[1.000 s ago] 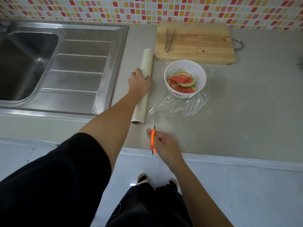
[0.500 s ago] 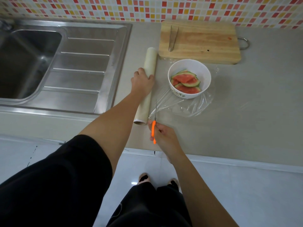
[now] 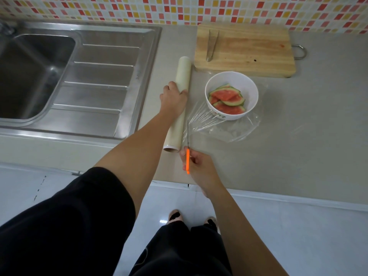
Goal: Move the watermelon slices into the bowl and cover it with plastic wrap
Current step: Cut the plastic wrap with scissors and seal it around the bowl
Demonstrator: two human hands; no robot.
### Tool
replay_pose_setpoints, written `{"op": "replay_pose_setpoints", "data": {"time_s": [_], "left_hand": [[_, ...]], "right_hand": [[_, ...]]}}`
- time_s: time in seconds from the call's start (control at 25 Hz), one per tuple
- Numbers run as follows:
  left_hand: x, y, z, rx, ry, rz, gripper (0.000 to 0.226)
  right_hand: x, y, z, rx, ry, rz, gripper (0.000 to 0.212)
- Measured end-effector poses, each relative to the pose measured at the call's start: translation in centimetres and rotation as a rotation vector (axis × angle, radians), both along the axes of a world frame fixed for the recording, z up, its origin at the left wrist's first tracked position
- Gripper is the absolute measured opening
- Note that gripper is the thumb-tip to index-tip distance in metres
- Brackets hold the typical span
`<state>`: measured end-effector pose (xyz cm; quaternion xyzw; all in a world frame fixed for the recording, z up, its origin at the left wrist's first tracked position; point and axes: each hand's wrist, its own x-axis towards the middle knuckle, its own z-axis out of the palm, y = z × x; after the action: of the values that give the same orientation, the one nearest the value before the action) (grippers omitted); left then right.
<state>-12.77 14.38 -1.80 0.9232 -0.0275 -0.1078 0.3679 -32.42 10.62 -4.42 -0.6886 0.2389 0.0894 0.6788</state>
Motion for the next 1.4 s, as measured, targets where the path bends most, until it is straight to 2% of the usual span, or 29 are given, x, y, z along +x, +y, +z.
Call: {"op": "replay_pose_setpoints", "data": {"time_s": [0.04, 0.28, 0.52, 0.72, 0.96, 1.16, 1.2, 1.32, 1.4], "left_hand": [[0.0, 0.0, 0.0, -0.006, 0.004, 0.003, 0.043], [0.1, 0.0, -0.1, -0.029, 0.011, 0.013, 0.044], [0.3, 0.1, -0.4, -0.05, 0.019, 0.018, 0.043], [0.4, 0.2, -0.5, -0.05, 0.02, 0.018, 0.044], [0.4, 0.2, -0.4, -0.058, 0.023, 0.016, 0.043], [0.4, 0.2, -0.3, -0.076, 0.04, 0.02, 0.041], [0.4, 0.3, -0.3, -0.075, 0.041, 0.02, 0.041], [0.4, 0.4, -0.1, -0.076, 0.042, 0.018, 0.041], [0.3, 0.4, -0.1, -0.076, 0.044, 0.018, 0.041]], "right_hand": [[0.1, 0.0, -0.1, -0.009, 0.006, 0.004, 0.032], [0.6, 0.2, 0.2, -0.072, 0.012, 0.01, 0.059], [1.4, -0.2, 0.7, -0.063, 0.022, 0.005, 0.059], [2.2, -0.5, 0.7, -0.073, -0.007, -0.009, 0.049], [3.1, -0.5, 0.4, -0.103, -0.006, -0.017, 0.051], [3.4, -0.8, 0.0, -0.03, -0.007, -0.03, 0.021], [3.4, -0.8, 0.0, -0.038, -0.006, -0.035, 0.022], [3.4, -0.9, 0.1, -0.108, 0.007, -0.057, 0.044], [3.4, -0.9, 0.3, -0.141, 0.015, -0.054, 0.048]]}}
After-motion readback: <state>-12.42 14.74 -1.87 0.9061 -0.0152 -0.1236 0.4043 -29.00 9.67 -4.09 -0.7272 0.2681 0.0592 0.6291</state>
